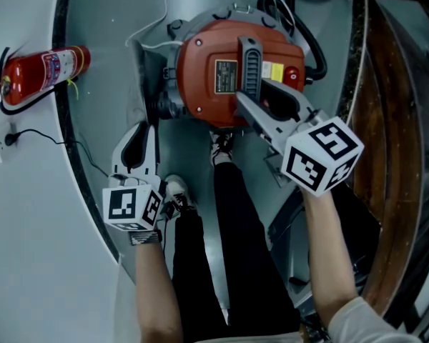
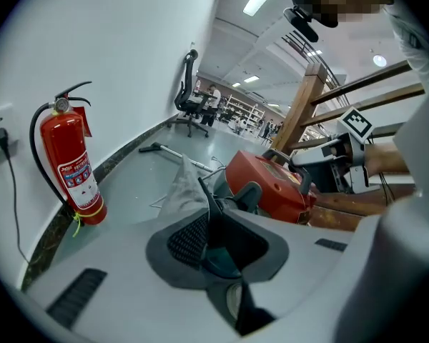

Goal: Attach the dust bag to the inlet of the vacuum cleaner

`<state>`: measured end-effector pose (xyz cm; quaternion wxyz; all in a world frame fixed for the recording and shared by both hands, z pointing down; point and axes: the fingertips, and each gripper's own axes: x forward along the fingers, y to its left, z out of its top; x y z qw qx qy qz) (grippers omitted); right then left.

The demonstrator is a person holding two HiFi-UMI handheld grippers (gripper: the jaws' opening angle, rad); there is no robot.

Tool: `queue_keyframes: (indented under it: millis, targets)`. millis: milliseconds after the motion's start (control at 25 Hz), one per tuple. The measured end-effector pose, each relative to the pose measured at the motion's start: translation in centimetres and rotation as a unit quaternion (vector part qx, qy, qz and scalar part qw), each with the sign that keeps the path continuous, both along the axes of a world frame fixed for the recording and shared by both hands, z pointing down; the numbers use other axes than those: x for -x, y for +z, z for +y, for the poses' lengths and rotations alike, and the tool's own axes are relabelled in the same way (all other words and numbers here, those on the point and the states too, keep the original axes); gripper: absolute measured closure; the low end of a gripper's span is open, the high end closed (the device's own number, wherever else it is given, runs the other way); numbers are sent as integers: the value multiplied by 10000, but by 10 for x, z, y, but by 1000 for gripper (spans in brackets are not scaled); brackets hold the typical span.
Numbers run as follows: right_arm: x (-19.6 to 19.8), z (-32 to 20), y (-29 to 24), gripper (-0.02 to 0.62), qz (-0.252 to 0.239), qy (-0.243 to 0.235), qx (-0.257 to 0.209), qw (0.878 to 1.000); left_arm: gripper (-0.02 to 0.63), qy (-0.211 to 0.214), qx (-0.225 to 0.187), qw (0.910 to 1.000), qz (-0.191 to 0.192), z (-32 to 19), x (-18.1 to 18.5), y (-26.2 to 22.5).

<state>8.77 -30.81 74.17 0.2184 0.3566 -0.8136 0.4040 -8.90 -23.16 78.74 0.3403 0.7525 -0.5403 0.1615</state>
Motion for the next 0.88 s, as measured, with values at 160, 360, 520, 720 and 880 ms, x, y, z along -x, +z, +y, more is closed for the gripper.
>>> queue_keyframes:
  millis: [160,360,520,720,880]
  targets:
    - [1,0,0,420,-10,27,-7,10000,543,240,-171,9984,-474,3,-1,-6]
    - [1,1,1,420,-35,25,-1,10000,538,172,-147,9986,-469,9,4,-5]
    - [-1,1,0,420,9,58,-67,10000,538,240,-115,9984,-505,9,4,-7]
    - [-4,5,-1,420,192,24,-113,9997,537,258,-160,9985,-465,9,7,-17]
    - [-13,10,-7,427,472,27,-169,9987,538,302,-133,9985,-430,14,5,-31]
